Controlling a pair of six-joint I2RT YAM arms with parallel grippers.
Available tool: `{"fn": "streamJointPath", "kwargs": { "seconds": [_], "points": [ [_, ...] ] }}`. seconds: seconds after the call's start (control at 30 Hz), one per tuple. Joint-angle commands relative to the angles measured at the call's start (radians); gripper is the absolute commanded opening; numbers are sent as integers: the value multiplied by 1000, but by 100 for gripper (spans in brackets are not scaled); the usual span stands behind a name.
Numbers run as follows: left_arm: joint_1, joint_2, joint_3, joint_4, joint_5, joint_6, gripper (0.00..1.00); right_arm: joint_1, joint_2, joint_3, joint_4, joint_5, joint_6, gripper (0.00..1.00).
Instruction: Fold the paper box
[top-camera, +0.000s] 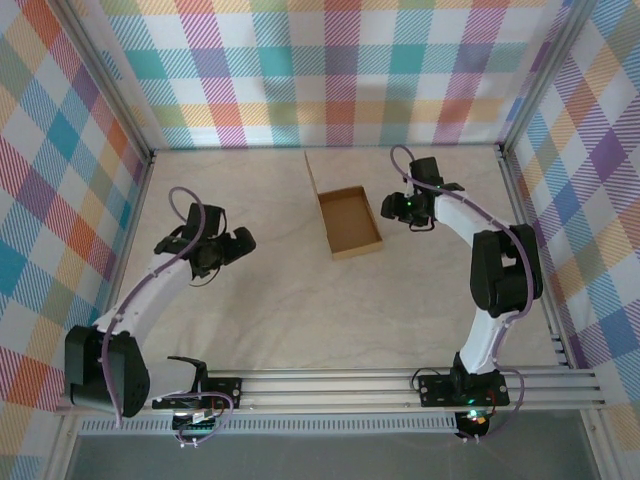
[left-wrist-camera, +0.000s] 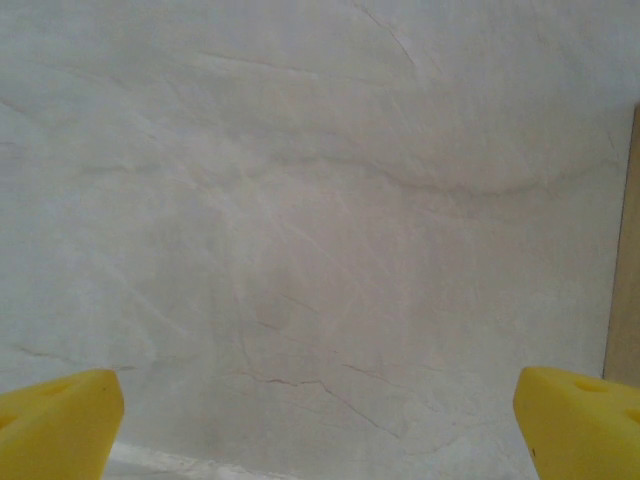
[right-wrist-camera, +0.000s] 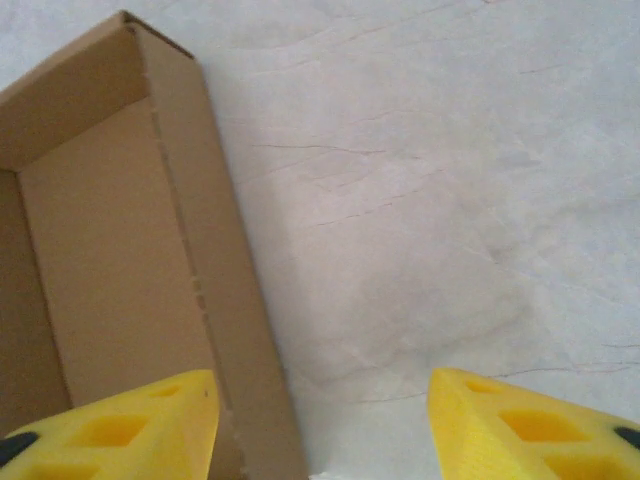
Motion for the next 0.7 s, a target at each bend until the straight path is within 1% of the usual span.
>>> {"fn": "streamJointPath", "kwargs": {
  "seconds": [0.0, 0.13, 0.3, 0.53, 0.67],
  "points": [
    [0, -53, -19, 17, -102, -63, 100, 12, 38, -29, 5, -44, 0, 53],
    [0, -22, -17, 18, -66, -35, 100, 28, 42, -68, 17, -70, 9, 43],
    [0, 9, -21, 36, -41, -29, 100, 110, 37, -96, 19, -88, 18, 38],
    [0, -8, -50, 40, -53, -38, 100, 295, 65, -73, 69, -114, 84, 38],
    [0, -9, -80, 71, -36, -59, 100, 357, 62, -54, 110, -129, 70, 42]
  ]
}}
